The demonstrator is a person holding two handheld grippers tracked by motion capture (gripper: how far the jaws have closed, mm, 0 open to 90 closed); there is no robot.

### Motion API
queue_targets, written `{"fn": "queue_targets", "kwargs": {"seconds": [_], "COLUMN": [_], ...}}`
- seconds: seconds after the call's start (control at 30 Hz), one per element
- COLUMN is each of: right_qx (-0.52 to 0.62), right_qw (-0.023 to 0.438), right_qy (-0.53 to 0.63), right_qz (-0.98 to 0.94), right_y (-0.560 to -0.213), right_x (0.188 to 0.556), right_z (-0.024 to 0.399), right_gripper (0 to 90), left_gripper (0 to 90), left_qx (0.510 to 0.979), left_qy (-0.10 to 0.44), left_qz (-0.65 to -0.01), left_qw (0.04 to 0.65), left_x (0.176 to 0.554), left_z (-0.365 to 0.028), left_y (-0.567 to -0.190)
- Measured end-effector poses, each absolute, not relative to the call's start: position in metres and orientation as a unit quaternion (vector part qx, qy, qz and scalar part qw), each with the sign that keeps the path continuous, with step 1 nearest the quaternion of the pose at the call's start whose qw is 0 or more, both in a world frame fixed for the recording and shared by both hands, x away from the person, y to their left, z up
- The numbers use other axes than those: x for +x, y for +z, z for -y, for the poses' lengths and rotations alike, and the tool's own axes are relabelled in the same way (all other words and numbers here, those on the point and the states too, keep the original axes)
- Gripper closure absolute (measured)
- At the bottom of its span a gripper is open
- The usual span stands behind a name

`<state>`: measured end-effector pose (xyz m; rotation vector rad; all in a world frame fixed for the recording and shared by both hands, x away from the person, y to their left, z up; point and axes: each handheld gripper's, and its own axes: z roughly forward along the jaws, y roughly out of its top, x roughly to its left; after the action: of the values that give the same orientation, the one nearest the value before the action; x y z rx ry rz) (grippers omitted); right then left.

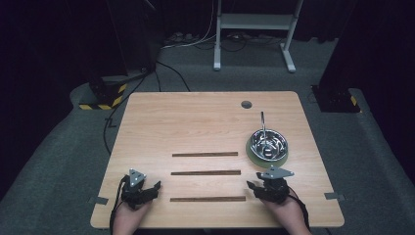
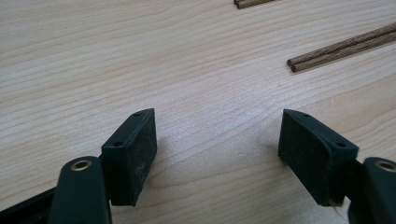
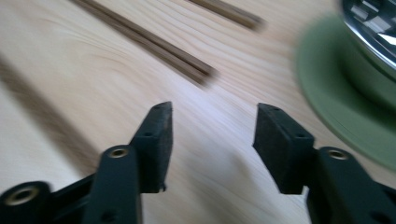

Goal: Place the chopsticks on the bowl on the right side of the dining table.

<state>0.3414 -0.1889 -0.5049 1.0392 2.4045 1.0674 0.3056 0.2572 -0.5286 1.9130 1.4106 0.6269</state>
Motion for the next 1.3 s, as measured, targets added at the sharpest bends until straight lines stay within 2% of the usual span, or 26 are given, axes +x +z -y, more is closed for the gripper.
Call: {"fn": "queue_targets", "kwargs": {"seconds": [0.13, 0.23, 0.3, 0.43, 0.7, 1.3], "right_qx": [0.335, 0.286, 0.278, 0.240, 0.203, 0.172], "right_qw": [0.144, 0.127, 0.127, 0.111, 0.091, 0.086], "right_qy": [0.391, 0.385, 0.383, 0.386, 0.379, 0.352], "right_qz": [-0.845, -0.868, -0.872, -0.884, -0.898, -0.916], "right_y": [-0.495, -0.489, -0.489, -0.487, -0.491, -0.509], "right_x": [0.337, 0.331, 0.330, 0.324, 0.316, 0.309], "right_z": [0.168, 0.138, 0.132, 0.102, 0.076, 0.068], "right_gripper": [48.9, 59.1, 60.1, 68.0, 76.1, 79.0], "left_gripper": [27.8, 27.8, 27.8, 27.8, 27.7, 27.5], "left_qx": [0.733, 0.734, 0.735, 0.735, 0.736, 0.734], "left_qy": [0.240, 0.239, 0.239, 0.239, 0.239, 0.235], "left_qz": [-0.541, -0.539, -0.538, -0.538, -0.537, -0.539], "left_qw": [0.335, 0.336, 0.336, 0.336, 0.336, 0.339], "left_x": [0.306, 0.305, 0.306, 0.306, 0.306, 0.305], "left_z": [-0.257, -0.257, -0.257, -0.257, -0.257, -0.257], "left_y": [-0.529, -0.529, -0.529, -0.529, -0.529, -0.529]}}
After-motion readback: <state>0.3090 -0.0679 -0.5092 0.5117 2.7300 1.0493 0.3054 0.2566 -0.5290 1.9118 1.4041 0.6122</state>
